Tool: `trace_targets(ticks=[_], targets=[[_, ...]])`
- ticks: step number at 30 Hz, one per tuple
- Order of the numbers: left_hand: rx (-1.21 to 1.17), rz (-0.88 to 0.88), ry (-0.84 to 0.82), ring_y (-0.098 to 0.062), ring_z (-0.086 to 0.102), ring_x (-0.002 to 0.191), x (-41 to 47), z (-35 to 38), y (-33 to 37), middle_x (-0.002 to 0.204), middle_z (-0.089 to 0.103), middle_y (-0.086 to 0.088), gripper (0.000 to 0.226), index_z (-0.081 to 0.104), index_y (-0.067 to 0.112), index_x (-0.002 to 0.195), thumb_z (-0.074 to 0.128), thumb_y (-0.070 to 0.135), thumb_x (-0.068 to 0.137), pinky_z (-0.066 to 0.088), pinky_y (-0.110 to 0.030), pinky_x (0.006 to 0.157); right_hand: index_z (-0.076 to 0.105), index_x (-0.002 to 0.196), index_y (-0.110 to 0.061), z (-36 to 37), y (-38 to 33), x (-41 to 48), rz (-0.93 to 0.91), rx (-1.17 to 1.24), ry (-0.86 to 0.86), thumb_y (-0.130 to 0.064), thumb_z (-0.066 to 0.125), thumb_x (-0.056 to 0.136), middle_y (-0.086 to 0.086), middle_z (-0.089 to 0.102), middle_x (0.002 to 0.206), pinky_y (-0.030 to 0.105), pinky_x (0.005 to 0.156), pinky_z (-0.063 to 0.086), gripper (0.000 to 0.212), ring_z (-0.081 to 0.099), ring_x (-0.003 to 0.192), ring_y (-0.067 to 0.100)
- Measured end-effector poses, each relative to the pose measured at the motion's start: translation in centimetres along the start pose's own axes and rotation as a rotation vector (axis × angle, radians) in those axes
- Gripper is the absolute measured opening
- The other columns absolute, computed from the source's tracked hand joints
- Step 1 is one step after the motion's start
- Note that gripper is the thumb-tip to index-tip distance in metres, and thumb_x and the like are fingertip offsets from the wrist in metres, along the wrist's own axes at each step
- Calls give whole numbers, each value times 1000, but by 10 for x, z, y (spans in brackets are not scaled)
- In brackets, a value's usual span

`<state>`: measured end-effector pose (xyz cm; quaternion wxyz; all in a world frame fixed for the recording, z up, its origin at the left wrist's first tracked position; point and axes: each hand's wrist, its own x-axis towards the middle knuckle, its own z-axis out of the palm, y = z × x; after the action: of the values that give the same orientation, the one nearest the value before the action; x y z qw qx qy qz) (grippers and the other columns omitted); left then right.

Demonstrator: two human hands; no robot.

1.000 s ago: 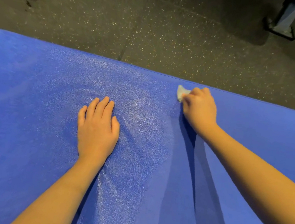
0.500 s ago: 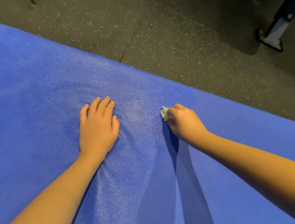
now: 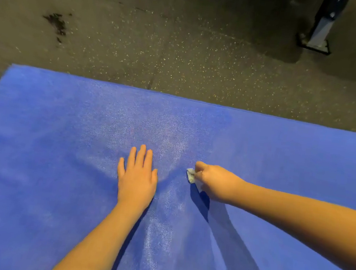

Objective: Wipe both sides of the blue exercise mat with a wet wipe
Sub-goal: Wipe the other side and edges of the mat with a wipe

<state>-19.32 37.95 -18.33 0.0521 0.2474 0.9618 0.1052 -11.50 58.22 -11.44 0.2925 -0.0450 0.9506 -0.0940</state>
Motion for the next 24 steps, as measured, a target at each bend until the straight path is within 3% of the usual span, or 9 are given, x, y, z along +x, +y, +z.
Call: trace_targets(ticks=[3,6,8,11,13,15,18,22,24], targets=[[82,125,-8,-33,44,134,-39,1,-7,145,48,-9,52,56,10,135,39,34,92,31,-54,107,58,103,-8,9,0,-14,-10,62,203,-9,47,95,8,54,102,36,64,39,14,56,84,30],[97,125,13,-29,36,140,-41,1,-15,150,42,-7,56,50,12,140,30,36,93,21,-48,112,59,96,-10,17,13,-6,241,331,607,-9,52,92,-5,61,86,37,63,47,8,59,78,27],[92,112,17,-28,32,142,-42,2,-15,152,40,-6,56,47,13,142,30,36,94,20,-48,113,57,89,-6,28,6,-1,363,377,742,-5,55,89,-2,60,83,35,53,44,3,58,72,29],[78,113,5,-29,32,142,-45,2,-10,152,39,-6,57,48,12,142,31,36,93,22,-49,113,60,76,-3,50,-13,-1,154,243,739,2,73,74,11,56,78,26,40,31,14,53,57,29],[80,105,-3,-29,31,143,-43,1,-8,152,39,-6,57,48,12,142,31,36,93,24,-50,113,62,74,-5,52,-5,-2,39,144,735,-6,70,78,11,56,77,24,41,31,10,50,55,28],[81,97,-7,-28,30,143,-43,2,-8,153,38,-6,57,47,12,143,30,36,93,25,-51,114,62,68,-8,45,11,3,107,162,828,-14,64,83,12,57,81,31,46,39,16,49,60,31],[77,95,-10,-28,29,144,-44,1,-9,153,37,-6,58,46,12,143,30,36,93,25,-51,114,60,63,-6,47,3,8,203,268,894,-9,63,83,11,58,82,39,51,47,21,51,65,32],[67,94,3,-28,29,144,-44,1,-10,153,37,-6,58,46,13,143,30,36,93,25,-51,114,59,68,-6,65,-32,-2,-149,341,614,-13,59,88,11,59,80,35,57,49,21,56,68,33],[61,91,3,-28,29,144,-43,1,-9,154,37,-5,58,46,13,143,30,36,93,23,-51,115,60,77,-10,61,-18,-2,-110,341,550,-11,58,86,7,62,84,33,63,48,9,58,76,30]])
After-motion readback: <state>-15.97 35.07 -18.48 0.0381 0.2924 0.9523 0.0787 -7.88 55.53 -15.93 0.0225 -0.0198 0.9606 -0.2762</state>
